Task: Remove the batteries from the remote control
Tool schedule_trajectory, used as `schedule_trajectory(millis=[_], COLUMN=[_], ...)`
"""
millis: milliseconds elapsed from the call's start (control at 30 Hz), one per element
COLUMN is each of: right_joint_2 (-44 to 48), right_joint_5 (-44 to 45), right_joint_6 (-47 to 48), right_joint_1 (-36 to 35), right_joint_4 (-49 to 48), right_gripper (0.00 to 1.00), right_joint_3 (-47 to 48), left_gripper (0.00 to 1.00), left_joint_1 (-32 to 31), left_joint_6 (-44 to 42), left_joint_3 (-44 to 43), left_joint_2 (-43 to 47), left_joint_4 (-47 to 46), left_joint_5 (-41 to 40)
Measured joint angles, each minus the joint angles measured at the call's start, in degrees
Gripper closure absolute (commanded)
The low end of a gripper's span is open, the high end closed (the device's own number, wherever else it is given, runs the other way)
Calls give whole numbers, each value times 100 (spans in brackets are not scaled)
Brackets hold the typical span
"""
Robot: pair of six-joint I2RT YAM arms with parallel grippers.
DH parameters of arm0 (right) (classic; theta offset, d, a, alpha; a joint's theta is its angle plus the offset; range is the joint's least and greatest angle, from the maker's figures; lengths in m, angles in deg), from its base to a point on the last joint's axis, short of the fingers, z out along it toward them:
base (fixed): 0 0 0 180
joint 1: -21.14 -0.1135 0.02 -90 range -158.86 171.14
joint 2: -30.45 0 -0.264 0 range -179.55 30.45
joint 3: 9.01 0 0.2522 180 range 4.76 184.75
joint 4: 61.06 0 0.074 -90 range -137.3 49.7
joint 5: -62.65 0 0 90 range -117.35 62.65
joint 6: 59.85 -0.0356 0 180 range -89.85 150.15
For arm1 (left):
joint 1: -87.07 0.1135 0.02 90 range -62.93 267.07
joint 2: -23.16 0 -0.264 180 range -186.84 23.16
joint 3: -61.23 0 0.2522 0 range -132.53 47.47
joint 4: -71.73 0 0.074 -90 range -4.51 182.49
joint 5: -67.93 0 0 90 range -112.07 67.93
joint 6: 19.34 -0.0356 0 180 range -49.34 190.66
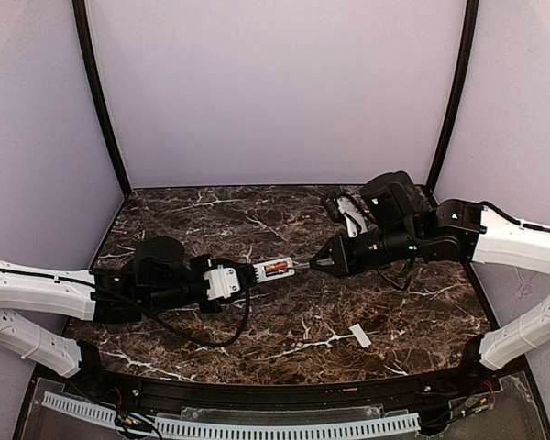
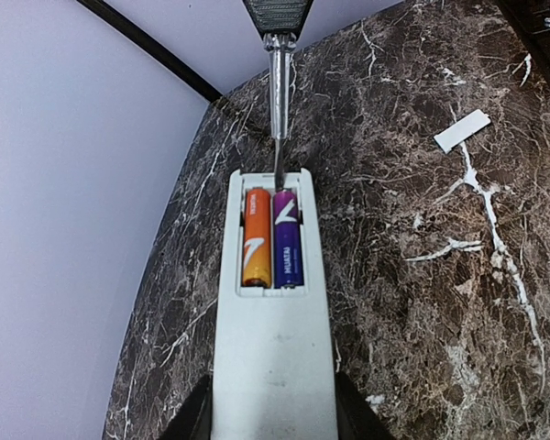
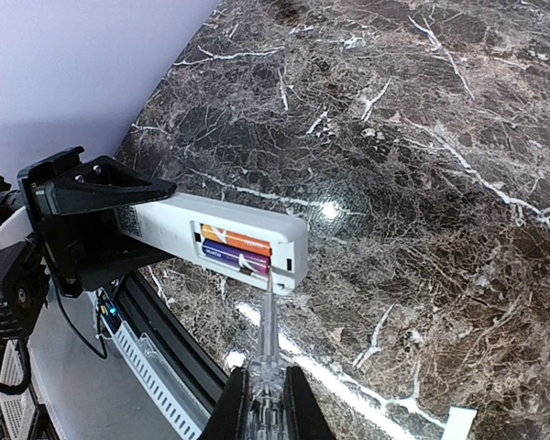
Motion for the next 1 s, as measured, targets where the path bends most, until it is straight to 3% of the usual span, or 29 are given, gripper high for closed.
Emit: schedule_trajectory(millis=[1000], right_joint_2=[-721], right_joint_5=[107], right_joint_6=[50], right_joint_1=[-195], right_joint_4=[205], right_gripper=[100], right_joint_3=[378], left_gripper=[100], left_joint_1=[11], left_joint_6=[-7], left_joint_3=[0], left_joint_2=[0], left_joint_4=[535], left_joint_5=[-44])
